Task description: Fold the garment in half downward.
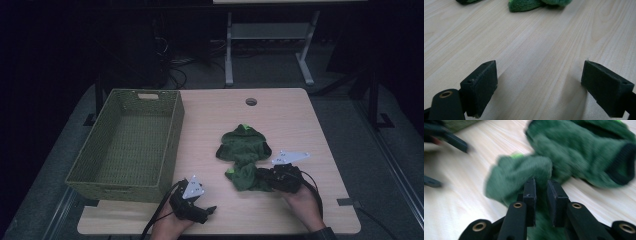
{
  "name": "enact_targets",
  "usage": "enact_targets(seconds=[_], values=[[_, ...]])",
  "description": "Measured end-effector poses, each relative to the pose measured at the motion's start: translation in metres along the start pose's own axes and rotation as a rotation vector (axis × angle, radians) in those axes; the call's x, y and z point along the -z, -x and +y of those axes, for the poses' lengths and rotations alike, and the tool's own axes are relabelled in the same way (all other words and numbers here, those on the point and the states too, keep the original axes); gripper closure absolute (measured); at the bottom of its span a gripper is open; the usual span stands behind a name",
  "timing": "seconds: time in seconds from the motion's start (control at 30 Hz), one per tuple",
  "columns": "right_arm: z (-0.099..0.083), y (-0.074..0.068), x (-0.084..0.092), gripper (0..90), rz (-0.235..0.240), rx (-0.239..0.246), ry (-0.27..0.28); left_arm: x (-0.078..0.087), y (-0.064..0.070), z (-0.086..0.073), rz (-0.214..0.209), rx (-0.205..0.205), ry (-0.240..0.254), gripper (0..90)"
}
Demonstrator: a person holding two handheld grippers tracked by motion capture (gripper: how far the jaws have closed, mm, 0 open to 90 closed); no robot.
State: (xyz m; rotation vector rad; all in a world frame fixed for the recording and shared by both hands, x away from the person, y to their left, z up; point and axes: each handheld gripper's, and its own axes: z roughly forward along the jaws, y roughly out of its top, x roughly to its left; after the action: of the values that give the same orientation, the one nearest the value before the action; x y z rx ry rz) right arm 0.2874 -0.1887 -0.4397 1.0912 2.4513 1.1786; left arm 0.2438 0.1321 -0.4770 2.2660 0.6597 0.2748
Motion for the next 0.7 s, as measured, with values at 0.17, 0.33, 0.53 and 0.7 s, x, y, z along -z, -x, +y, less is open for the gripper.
enact_targets(seconds=[0.17,0.33,0.53,0.7], values=[[0.000,0.003,0.007,77.8,-0.010,-0.005,0.034,0.000,0.000,0.000,0.000,-0.001,-0.001,12.8],[0.007,0.002,0.010,83.9,-0.011,0.006,0.087,0.000,0.000,0.000,0.001,-0.003,0.000,12.8],[0.015,0.000,-0.011,86.3,0.004,0.024,0.041,0.000,0.000,0.000,0.002,-0.004,-0.001,12.8],[0.010,0.003,-0.037,86.3,-0.001,0.039,-0.059,0.000,0.000,0.000,0.001,-0.001,-0.001,12.7]])
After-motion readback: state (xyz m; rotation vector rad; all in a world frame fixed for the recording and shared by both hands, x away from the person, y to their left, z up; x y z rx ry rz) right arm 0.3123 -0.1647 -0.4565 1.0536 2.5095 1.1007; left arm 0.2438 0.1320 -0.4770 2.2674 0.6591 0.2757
